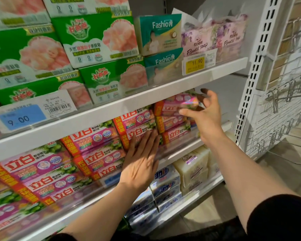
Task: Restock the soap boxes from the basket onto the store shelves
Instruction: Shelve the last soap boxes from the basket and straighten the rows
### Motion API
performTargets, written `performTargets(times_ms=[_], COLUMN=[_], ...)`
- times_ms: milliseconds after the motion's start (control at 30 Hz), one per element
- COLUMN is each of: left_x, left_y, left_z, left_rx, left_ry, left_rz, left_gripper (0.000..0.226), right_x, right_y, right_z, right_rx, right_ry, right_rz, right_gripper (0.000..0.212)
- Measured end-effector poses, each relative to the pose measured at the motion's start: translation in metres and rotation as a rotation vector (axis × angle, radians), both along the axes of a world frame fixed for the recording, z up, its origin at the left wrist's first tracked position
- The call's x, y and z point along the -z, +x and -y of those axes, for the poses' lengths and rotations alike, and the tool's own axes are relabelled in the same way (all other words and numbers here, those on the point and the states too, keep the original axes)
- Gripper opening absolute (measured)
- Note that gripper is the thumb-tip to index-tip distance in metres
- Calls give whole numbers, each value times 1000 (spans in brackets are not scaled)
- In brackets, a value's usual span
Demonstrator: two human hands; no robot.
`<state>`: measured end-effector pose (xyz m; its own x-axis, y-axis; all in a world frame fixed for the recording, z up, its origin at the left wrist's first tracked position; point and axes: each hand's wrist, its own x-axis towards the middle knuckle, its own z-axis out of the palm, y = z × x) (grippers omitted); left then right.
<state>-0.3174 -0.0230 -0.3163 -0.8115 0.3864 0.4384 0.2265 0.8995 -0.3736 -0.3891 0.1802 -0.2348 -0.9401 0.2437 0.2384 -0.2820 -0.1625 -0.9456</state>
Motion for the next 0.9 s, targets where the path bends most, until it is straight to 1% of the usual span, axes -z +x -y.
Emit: performTargets(times_ms=[33,67,133,167,200,267,400,467,600,800,900], left_x=[0,1,2,3,4,4,5,6,7,6,5], left_y=[-1,-1,-2,-2,-2,-2,-3,-3,-4,-3,-2], left_z=[0,0,-1,-1,-1,-1,0,0,0,-1,-2], left_rx=[1,0,-6,-10,-13,-12,-4,-2,-5,-20,-25], left_ry=[-5,-8,-10,-11,-8,1,10,15,9,8,5], left_rz=[-2,-2,3,4,5,9,8,9,2,4,6], left_gripper=[64,65,66,66,67,67,67,67,66,66,66], right_x=[1,1,3,4,6,9,13,14,14,12,12], right_y=[-3,-5,-7,-7,-9,-13,-14,-14,-13,-11,-12], right_z=[4,7,16,21,26,33,43,47,52,56,52], right_rx=[25,51,90,103,119,130,106,96,63,104,95], right_ry=[-45,-78,-105,-102,-93,-86,-95,-100,-149,-80,-48], right_rz=[19,35,32,28,31,41,54,74,95,99,113], right_gripper=[83,72,42,33,29,31,47,52,50,48,40])
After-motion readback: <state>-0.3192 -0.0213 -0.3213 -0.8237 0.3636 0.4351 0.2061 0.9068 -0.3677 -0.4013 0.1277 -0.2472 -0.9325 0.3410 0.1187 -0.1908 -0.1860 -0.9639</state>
